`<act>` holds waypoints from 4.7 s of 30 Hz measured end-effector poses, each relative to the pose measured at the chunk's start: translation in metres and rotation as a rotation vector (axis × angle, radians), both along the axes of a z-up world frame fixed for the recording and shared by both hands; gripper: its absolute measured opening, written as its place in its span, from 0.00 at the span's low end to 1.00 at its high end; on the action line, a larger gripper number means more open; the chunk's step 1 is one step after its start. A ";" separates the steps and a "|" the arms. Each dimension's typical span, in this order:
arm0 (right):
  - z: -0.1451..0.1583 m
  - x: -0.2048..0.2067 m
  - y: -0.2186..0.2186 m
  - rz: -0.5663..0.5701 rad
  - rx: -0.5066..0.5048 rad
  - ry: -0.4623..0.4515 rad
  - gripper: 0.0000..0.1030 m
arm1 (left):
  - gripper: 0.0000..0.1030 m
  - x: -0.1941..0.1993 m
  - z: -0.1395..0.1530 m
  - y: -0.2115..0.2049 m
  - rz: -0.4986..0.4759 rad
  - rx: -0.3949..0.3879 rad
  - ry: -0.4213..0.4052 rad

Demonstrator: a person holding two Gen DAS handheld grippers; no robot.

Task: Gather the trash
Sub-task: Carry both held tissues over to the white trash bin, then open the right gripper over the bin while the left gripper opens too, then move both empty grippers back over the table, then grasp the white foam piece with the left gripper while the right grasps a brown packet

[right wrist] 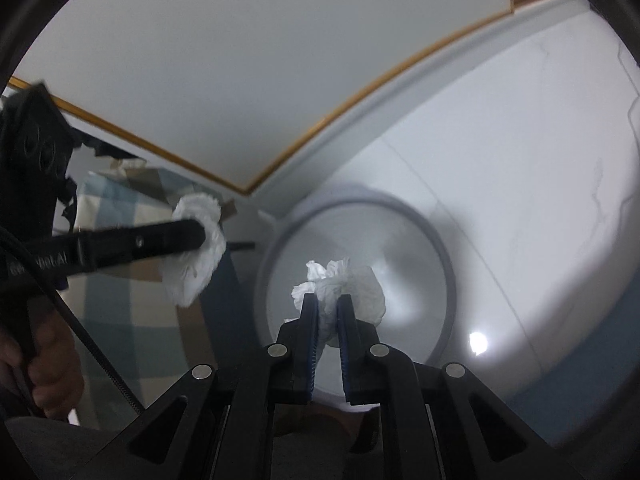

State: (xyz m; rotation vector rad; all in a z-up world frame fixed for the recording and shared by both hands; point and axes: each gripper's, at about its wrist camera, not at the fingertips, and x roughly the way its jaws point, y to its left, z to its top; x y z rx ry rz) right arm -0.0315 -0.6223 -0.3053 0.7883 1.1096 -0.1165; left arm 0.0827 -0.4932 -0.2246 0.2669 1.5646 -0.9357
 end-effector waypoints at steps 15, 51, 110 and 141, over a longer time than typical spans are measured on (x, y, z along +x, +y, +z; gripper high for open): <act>-0.021 -0.005 0.011 0.016 0.077 0.083 0.57 | 0.12 0.000 -0.027 -0.011 -0.007 0.081 0.084; 0.143 -0.043 0.023 -0.200 -0.271 -0.115 0.73 | 0.62 -0.007 0.122 0.095 0.234 -0.068 -0.376; 0.200 0.120 0.483 0.886 -0.445 -0.400 0.81 | 0.89 0.019 0.165 0.569 1.048 -0.161 -0.525; 0.135 0.144 0.494 1.060 -0.450 -0.248 0.66 | 0.89 0.033 0.125 0.584 1.025 -0.216 -0.250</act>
